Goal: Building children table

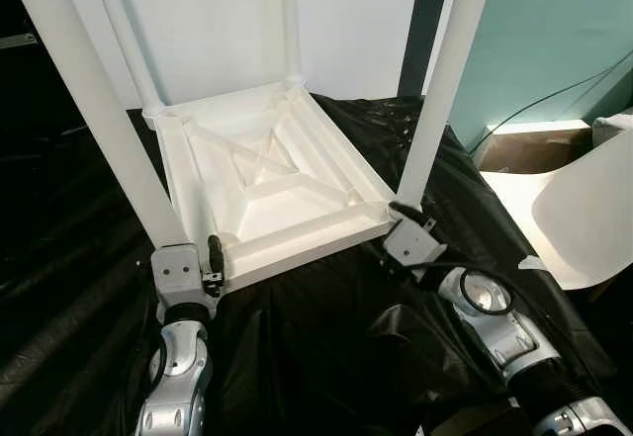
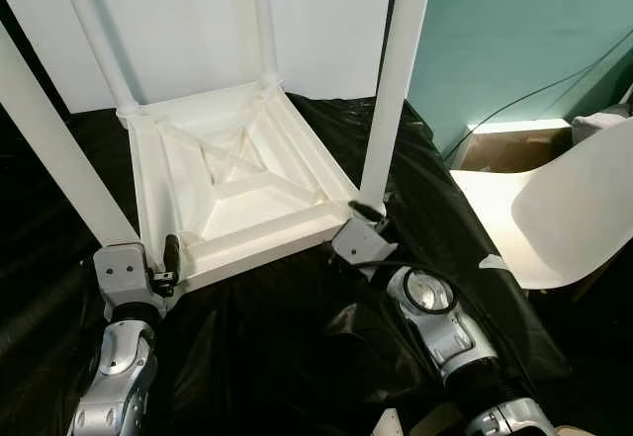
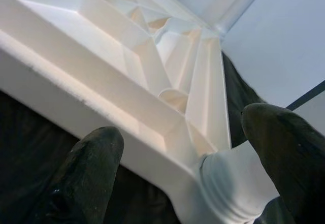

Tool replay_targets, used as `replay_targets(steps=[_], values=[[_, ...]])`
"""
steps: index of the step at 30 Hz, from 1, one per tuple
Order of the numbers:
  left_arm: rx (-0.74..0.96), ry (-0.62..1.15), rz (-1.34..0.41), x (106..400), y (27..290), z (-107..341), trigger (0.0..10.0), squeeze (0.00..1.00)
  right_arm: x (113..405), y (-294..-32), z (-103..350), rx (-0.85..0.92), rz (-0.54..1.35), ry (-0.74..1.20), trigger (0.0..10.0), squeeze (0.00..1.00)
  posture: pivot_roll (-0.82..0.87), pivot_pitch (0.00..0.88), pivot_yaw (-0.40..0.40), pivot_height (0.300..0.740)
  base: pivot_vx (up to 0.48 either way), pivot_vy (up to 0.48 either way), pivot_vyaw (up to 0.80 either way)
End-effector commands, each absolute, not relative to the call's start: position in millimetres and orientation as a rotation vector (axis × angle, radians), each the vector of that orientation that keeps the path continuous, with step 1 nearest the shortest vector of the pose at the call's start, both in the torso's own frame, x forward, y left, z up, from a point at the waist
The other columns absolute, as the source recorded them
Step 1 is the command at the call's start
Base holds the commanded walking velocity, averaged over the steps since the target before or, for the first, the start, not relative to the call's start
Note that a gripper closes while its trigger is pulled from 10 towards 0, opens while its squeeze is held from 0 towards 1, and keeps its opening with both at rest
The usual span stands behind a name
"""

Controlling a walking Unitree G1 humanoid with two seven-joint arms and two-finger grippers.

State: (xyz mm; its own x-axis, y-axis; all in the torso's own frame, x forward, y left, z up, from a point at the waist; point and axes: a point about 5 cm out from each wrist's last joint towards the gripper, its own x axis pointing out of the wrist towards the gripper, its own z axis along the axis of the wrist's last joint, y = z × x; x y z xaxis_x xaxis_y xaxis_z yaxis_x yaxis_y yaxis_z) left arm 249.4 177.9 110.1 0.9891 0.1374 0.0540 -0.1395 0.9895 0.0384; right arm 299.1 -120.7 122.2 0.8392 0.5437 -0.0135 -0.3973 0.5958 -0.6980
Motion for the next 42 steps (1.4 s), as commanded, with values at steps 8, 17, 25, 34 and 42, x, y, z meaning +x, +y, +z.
replay_targets(steps=[8,17,25,34,42], values=[[0.013,-0.149,0.016,258,162,132,0.0,0.00,296,-106,110,-0.808,0.619,-0.223,10.0,0.00,0.17,0.000,-0.002,0.740,0.000,0.000,0.00],[-0.021,-0.259,0.021,259,162,166,0.0,0.00,294,-102,99,-0.839,0.660,-0.207,10.0,0.00,0.18,0.000,-0.012,0.740,0.000,0.000,0.00],[-0.041,-0.313,-0.014,250,161,183,0.0,0.00,299,-100,92,-0.886,0.677,-0.194,10.0,0.00,0.18,0.000,-0.015,0.740,0.000,0.000,0.00],[-0.081,-0.350,-0.151,229,147,195,0.0,0.00,312,-76,92,-0.997,0.733,-0.254,10.0,0.00,0.21,0.000,-0.034,0.740,0.000,0.000,0.00],[-0.089,-0.351,-0.207,225,138,197,0.0,0.00,311,-54,95,-1.124,0.818,-0.369,10.0,0.00,0.21,0.000,-0.042,0.740,0.000,0.000,0.00]])
